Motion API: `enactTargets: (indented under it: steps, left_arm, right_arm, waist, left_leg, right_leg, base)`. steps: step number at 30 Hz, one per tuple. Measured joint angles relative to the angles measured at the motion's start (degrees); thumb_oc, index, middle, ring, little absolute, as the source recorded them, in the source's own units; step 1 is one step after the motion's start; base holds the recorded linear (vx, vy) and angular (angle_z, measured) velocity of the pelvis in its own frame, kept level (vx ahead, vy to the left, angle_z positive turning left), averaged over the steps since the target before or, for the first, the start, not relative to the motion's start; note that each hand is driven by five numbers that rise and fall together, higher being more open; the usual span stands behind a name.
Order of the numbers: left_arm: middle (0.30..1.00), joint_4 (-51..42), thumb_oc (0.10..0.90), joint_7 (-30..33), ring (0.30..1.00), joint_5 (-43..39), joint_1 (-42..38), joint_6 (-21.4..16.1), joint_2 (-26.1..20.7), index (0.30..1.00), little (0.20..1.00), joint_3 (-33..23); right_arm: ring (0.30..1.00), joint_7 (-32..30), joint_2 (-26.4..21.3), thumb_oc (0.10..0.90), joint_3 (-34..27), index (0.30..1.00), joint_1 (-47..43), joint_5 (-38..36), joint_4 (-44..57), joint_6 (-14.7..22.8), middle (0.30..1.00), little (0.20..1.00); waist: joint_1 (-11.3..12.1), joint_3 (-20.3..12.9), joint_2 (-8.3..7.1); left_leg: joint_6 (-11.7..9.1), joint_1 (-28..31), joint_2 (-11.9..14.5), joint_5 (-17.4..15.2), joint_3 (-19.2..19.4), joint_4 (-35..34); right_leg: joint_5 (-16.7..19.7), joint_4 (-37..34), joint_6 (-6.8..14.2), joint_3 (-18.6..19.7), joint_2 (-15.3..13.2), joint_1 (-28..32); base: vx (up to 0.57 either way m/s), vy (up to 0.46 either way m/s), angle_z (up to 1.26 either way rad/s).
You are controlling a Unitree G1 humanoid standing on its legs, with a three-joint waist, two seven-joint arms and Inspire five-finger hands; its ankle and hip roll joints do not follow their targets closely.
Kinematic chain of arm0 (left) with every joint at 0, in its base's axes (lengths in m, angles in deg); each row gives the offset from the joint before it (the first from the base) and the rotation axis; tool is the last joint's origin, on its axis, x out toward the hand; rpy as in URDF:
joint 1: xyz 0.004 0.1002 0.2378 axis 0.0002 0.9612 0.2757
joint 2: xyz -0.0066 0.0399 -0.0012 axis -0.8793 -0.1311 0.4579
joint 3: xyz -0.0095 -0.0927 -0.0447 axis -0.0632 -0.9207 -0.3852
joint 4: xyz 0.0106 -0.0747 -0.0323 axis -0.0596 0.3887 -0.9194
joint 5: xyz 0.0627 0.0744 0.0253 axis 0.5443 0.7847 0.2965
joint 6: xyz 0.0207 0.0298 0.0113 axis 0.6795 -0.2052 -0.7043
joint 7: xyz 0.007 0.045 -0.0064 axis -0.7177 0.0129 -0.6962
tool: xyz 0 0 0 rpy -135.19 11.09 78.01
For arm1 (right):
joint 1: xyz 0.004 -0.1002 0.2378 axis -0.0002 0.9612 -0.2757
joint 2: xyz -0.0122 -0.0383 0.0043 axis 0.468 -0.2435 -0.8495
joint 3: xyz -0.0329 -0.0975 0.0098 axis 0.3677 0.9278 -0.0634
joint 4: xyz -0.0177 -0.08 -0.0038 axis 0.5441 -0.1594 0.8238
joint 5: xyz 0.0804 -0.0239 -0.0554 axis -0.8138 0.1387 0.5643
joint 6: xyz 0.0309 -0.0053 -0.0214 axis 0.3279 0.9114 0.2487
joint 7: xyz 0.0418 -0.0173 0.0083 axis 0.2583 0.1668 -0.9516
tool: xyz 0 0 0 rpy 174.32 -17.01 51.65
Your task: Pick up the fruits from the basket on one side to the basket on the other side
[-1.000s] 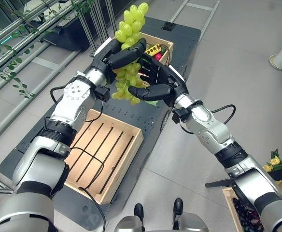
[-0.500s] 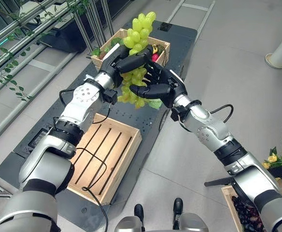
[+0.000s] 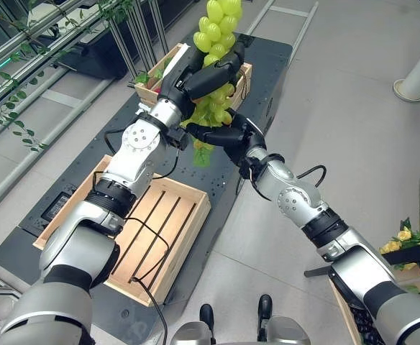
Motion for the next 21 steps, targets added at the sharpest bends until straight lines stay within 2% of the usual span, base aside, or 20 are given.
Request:
enactTargets:
  steps: [7, 18, 19, 20, 21]
  left_arm:
    - [0.3, -0.3, 0.4, -1.7, 0.3, 0.4, 0.0, 0.0, 0.0, 0.3, 0.3, 0.0]
    - [0.3, -0.3, 0.4, -2.4, 0.3, 2.8, 0.0, -0.8, 0.0, 0.3, 0.3, 0.0]
    - [0.3, -0.3, 0.4, -2.4, 0.3, 3.4, 0.0, -0.8, 0.0, 0.3, 0.3, 0.0]
    - [0.3, -0.3, 0.4, -2.4, 0.3, 3.8, 0.0, -0.8, 0.0, 0.3, 0.3, 0.0]
    - [0.3, -0.2, 0.4, -2.4, 0.3, 3.8, 0.0, -0.8, 0.0, 0.3, 0.3, 0.0]
  right_arm:
    - [0.9, -0.9, 0.4, 0.8, 0.0, 0.9, -0.2, -0.9, -0.1, 1.6, 0.9, 0.9]
    - [0.9, -1.1, -1.3, 0.8, 0.0, 0.9, -0.2, 11.7, 0.3, 4.1, 0.9, 0.9]
    - [0.752, -1.1, -1.6, 0.701, 0.0, 0.752, -0.2, 12.3, 0.3, 4.3, 0.752, 0.752]
    - [0.3, -1.1, -1.7, 0.4, 0.0, 0.3, -0.2, 12.3, 0.3, 4.7, 0.3, 0.3]
    - [0.3, -1.1, -1.9, 0.4, 0.0, 0.3, -0.2, 12.3, 0.3, 5.1, 0.3, 0.3]
  waist:
    - [0.4, 0.0, -0.02]
    - [1.0, 0.0, -0.02]
    - [1.0, 0.0, -0.02]
    - [1.0, 0.0, -0.02]
    - [1.0, 0.0, -0.02]
  left_leg:
    - [0.0, 0.0, 0.0, 0.0, 0.0, 0.0]
    - [0.0, 0.0, 0.0, 0.0, 0.0, 0.0]
    - [0.0, 0.0, 0.0, 0.0, 0.0, 0.0]
    - [0.0, 0.0, 0.0, 0.0, 0.0, 0.0]
    - [0.0, 0.0, 0.0, 0.0, 0.0, 0.0]
  right_leg:
    - [0.0, 0.0, 0.0, 0.0, 0.0, 0.0]
    - [0.0, 0.0, 0.0, 0.1, 0.0, 0.0]
    - [0.0, 0.0, 0.0, 0.1, 0.0, 0.0]
    - [0.0, 0.0, 0.0, 0.1, 0.0, 0.0]
    - [0.0, 0.0, 0.0, 0.1, 0.0, 0.0]
  base:
    - [0.0, 0.0, 0.0]
    - [0.0, 0.0, 0.0]
    - [0.0, 0.0, 0.0]
    - [0.0, 0.0, 0.0]
    - [0.0, 0.0, 0.0]
